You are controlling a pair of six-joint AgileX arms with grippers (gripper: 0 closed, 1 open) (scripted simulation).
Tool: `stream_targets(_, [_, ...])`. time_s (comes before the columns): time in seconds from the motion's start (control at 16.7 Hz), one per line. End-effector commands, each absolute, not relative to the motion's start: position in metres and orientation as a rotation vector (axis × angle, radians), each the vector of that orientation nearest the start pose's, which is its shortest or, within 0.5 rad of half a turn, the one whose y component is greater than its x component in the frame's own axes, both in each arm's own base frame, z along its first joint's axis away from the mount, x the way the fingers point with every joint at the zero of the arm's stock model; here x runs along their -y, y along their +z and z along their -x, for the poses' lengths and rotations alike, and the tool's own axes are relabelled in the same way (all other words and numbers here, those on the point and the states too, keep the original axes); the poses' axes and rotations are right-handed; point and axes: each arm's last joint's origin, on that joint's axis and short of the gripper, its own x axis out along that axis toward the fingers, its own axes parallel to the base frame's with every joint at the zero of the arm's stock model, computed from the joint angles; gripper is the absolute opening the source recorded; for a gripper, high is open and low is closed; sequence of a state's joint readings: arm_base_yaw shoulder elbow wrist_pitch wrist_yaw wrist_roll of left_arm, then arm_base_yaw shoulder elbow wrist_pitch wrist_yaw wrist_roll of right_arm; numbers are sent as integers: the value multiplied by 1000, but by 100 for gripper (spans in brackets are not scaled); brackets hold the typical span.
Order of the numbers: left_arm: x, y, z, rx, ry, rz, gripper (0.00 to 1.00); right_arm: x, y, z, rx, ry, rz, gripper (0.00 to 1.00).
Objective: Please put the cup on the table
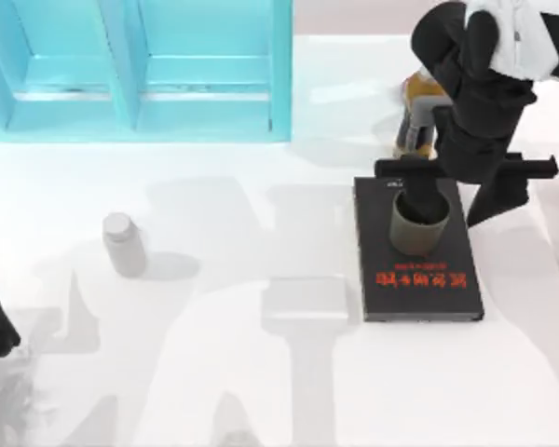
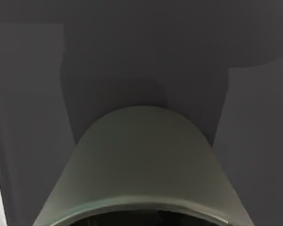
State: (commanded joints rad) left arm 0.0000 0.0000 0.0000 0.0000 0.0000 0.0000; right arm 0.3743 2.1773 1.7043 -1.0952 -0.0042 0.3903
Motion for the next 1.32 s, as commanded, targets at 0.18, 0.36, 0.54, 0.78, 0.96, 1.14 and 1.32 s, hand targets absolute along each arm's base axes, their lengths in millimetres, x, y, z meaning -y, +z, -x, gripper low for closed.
stream_targets(0.18, [1,160,-106,0,0,0,100,-159,160,-391,-1571,0,-11,10])
stream_targets(0.36, [1,160,-106,0,0,0,100,-159,160,-391,-1571,0,-11,0])
stream_targets(0.54, [1,160,-106,0,0,0,100,-159,160,-391,-1571,0,-11,0])
stream_targets(0.78, [1,160,-106,0,0,0,100,-158,160,-392,-1570,-2,-15,0])
stream_targets(0.96, [1,160,-106,0,0,0,100,-159,172,-393,-1563,4,-17,0])
stream_targets(1.14, [1,160,-106,0,0,0,100,-158,196,-393,-1561,2,-18,0])
stream_targets(1.32, [1,160,-106,0,0,0,100,-158,210,-392,-1570,-2,-15,0])
